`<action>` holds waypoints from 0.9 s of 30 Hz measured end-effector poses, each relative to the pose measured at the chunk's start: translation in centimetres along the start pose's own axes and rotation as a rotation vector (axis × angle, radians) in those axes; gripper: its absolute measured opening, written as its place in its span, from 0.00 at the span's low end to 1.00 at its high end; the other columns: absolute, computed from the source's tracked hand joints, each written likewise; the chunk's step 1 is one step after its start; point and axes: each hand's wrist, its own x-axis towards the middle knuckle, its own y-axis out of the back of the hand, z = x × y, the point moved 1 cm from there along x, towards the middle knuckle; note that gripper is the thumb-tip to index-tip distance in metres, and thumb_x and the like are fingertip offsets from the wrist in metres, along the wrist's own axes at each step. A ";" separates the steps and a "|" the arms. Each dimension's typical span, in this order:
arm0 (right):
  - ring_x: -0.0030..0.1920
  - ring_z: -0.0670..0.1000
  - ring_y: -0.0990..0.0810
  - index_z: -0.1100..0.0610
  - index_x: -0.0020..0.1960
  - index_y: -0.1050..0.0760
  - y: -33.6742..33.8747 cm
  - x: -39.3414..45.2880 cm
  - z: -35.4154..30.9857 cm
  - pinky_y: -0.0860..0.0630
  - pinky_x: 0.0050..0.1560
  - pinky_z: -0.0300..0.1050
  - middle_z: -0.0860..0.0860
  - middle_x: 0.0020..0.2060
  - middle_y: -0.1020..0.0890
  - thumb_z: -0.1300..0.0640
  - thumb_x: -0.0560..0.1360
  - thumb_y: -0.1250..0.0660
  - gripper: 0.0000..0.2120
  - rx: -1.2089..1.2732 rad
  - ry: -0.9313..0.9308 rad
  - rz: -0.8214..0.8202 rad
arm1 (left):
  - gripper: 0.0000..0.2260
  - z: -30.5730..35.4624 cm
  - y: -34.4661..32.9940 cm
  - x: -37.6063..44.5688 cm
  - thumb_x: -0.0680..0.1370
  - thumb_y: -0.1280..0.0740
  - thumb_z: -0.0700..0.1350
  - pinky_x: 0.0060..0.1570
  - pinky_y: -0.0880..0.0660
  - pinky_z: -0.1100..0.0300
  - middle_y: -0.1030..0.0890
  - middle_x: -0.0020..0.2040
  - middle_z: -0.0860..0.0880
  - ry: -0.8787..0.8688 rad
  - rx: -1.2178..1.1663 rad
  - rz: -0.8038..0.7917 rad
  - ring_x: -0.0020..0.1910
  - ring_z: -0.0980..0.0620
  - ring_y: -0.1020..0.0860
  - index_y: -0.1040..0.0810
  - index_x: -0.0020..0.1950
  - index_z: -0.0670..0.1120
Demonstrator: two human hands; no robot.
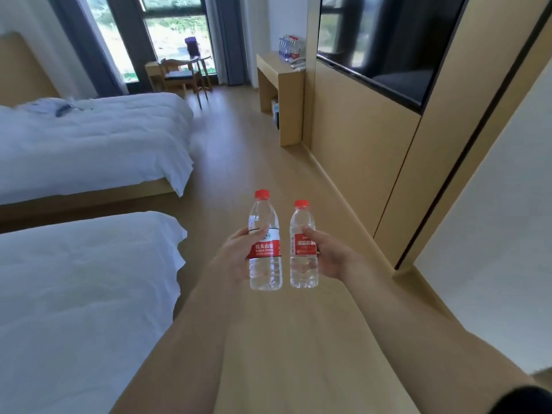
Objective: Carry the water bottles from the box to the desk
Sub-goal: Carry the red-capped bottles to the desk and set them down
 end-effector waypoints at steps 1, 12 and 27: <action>0.41 0.57 0.21 0.59 0.56 0.23 -0.1 1.2 -0.6 0.30 0.55 0.61 0.56 0.39 0.19 0.48 0.79 0.33 0.14 -0.002 -0.002 -0.029 | 0.18 0.6 0.2 0.8 0.79 0.29 0.43 0.44 0.17 0.45 0.18 0.54 0.36 -0.003 -0.008 0.006 0.45 0.40 0.18 0.24 0.66 0.38; 0.42 0.55 0.17 0.58 0.59 0.23 -0.5 14.3 -6.7 0.23 0.59 0.61 0.53 0.39 0.15 0.46 0.74 0.29 0.20 -0.025 0.006 -0.094 | 0.17 6.4 2.2 12.1 0.78 0.28 0.43 0.36 0.17 0.49 0.17 0.50 0.38 -0.038 -0.045 0.087 0.39 0.43 0.16 0.23 0.65 0.39; 0.50 0.60 0.21 0.62 0.65 0.25 -5.8 36.5 -16.9 0.29 0.56 0.60 0.59 0.48 0.19 0.48 0.80 0.34 0.20 -0.100 0.036 -0.019 | 0.20 19.2 8.6 35.5 0.77 0.27 0.41 0.49 0.18 0.43 0.18 0.52 0.36 -0.047 -0.071 -0.004 0.44 0.40 0.18 0.25 0.66 0.37</action>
